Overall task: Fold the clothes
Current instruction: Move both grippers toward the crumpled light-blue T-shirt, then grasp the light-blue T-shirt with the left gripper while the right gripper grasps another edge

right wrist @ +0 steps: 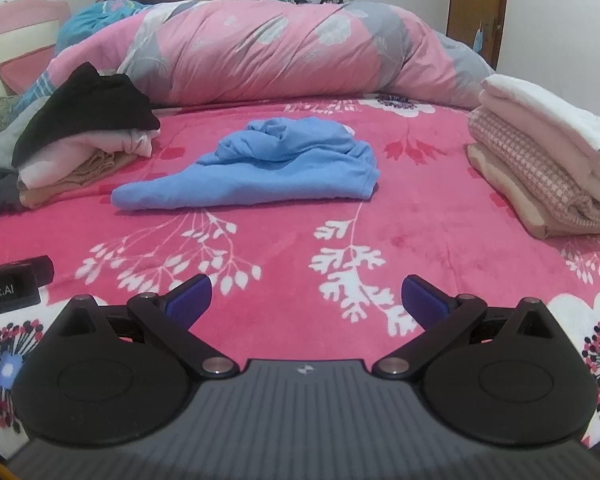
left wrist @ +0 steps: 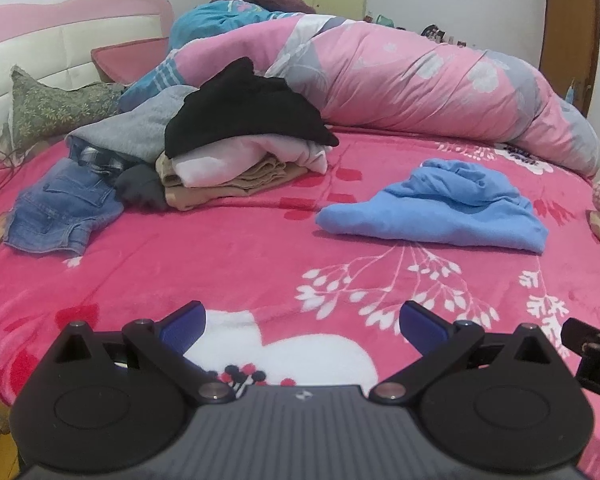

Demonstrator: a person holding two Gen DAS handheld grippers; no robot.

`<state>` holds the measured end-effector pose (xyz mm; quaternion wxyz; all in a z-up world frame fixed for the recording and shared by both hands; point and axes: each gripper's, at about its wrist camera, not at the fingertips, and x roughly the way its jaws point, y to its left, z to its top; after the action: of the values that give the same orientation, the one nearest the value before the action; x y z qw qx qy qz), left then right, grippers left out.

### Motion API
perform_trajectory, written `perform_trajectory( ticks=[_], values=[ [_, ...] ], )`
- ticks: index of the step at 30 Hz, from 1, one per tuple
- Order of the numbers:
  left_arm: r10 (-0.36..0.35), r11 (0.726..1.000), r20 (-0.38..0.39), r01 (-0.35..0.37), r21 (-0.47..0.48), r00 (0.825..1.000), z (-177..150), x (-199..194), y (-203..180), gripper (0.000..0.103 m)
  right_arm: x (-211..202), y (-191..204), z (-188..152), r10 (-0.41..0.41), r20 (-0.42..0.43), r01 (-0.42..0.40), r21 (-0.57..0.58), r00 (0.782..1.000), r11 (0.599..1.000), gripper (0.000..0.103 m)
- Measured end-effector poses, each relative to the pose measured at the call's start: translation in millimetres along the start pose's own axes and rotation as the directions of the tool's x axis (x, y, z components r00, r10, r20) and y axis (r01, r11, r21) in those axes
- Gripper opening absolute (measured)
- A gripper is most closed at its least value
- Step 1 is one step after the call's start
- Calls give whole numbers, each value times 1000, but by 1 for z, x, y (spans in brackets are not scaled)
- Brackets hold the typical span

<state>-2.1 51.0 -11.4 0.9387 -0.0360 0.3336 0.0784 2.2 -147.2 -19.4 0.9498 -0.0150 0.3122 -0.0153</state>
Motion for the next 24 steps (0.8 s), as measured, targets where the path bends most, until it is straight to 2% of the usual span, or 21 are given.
perform_trajectory(
  ticks=[4,10,21,24],
  values=[
    [-49,998,13,49,31,999,6,9,-6,103,6,-1,5,-10,9,10,-15,1000,1000,102],
    [-86,993,33,83,81,996,25,38,-26,103,26,-4,20,-8,27,9,-31,1000,999,102],
    [-124,986,0,123,113,992,52,119,-58,103,93,-22,50,13,83,-7,-78,996,997,102],
    [-140,982,10,138,127,990,61,139,-65,103,115,-26,58,37,124,-22,-117,992,993,102]
  ],
)
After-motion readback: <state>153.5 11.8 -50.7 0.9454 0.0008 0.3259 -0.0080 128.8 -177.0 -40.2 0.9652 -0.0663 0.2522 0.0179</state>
